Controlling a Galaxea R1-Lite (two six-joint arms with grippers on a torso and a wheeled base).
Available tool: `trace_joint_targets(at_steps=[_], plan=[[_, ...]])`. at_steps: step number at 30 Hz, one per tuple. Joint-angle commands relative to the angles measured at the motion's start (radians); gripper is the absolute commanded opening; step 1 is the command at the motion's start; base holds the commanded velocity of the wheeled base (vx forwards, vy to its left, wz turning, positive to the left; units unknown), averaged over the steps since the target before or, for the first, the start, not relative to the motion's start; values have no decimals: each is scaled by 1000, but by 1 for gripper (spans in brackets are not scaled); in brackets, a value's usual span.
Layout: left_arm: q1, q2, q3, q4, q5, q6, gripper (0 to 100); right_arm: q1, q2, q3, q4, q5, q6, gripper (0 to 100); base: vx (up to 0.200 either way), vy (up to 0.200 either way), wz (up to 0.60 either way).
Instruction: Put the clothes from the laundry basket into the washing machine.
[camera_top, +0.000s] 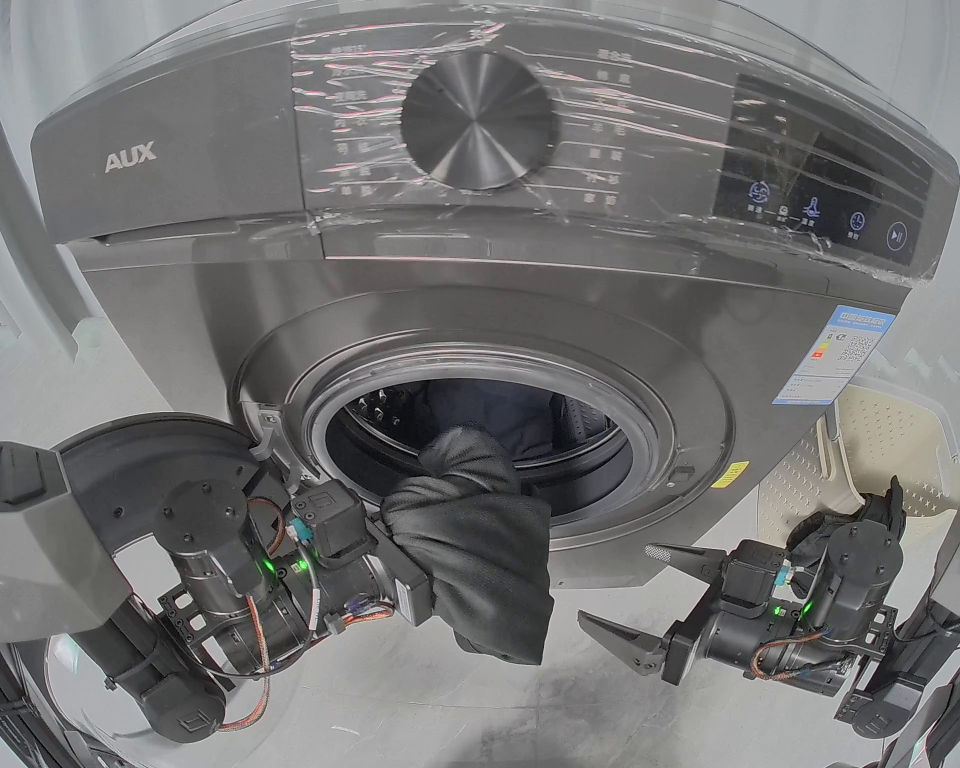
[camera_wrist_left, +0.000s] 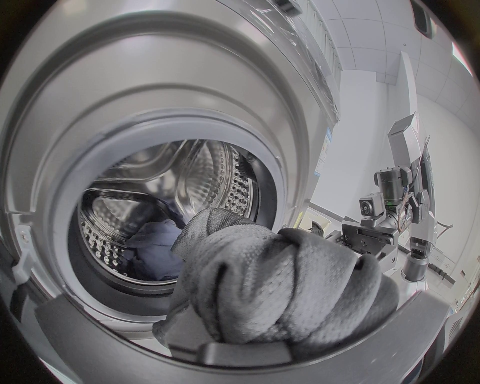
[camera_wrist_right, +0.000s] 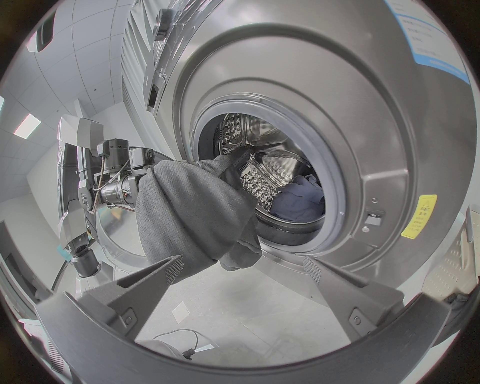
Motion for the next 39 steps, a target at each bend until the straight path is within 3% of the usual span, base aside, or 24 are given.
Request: trace_joint_targets(at_steps=[1,5,9,20,22,26,39], plan=[[-7,10,9,-2,1,2,0,6,2,4,-1,1,-1,100,0,0,0],[-30,13,67,-2,-1,-12,0,52,7,5,-1,-4,4,100,0,0,0],[-13,51,33,2,17,-19,0,78,10,11,-1,-7,6,100,0,0,0],[88,302,-287,2,19,-38,0,82,4,13,-1,-7,6,100,0,0,0],[117,361,-402,13,28,-65,0,84,2,14,-1,-7,6,100,0,0,0],[120,426,-500,22,57,-107,0,84,2,8,-1,-8,6,100,0,0,0],[134,512,-761,157,90,-110,0,84,16,4,-1,-5,6,100,0,0,0]])
